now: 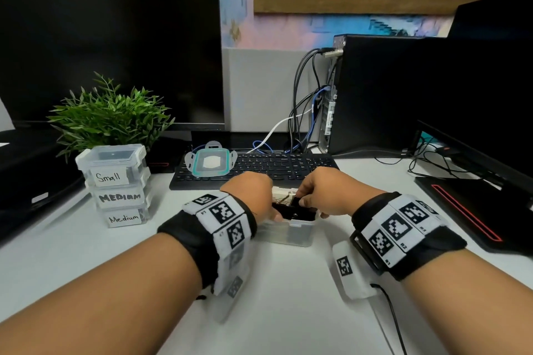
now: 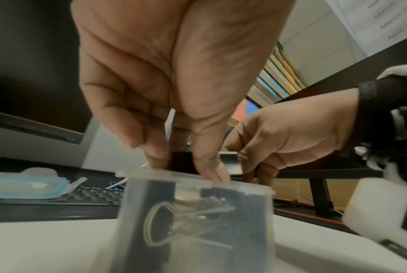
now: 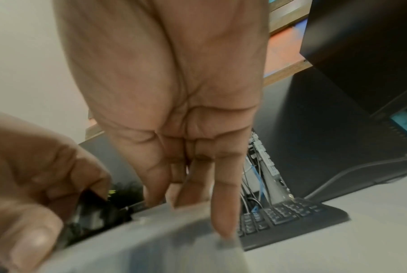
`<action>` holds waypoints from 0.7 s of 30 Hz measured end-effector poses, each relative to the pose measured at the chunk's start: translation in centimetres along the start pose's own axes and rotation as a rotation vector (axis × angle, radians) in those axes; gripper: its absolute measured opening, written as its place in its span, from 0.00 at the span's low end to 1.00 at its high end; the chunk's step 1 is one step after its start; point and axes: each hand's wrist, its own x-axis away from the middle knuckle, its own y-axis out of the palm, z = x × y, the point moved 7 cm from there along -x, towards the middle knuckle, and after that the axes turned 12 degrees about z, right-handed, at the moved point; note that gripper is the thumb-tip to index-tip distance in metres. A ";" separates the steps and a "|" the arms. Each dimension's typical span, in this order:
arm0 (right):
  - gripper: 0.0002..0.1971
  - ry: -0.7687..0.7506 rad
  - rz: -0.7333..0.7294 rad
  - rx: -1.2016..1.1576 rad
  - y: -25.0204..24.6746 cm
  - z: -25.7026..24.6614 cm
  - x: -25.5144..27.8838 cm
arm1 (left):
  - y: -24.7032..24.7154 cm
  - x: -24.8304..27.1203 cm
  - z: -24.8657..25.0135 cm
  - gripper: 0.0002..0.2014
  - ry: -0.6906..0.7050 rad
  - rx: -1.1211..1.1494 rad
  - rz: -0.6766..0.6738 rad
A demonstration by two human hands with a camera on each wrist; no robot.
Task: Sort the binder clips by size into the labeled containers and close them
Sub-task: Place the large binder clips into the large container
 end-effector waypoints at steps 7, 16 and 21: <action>0.12 -0.008 -0.025 0.127 -0.9 -2.1 1.2 | -0.1 0.8 -3.1 0.14 0.009 0.074 -0.073; 0.13 -0.176 -0.067 0.178 1.5 -4.5 1.4 | 0.5 0.6 -3.5 0.13 0.039 0.085 -0.041; 0.04 -0.160 -0.010 0.040 -0.4 -4.1 1.0 | 0.4 0.5 -3.5 0.09 0.026 0.170 0.017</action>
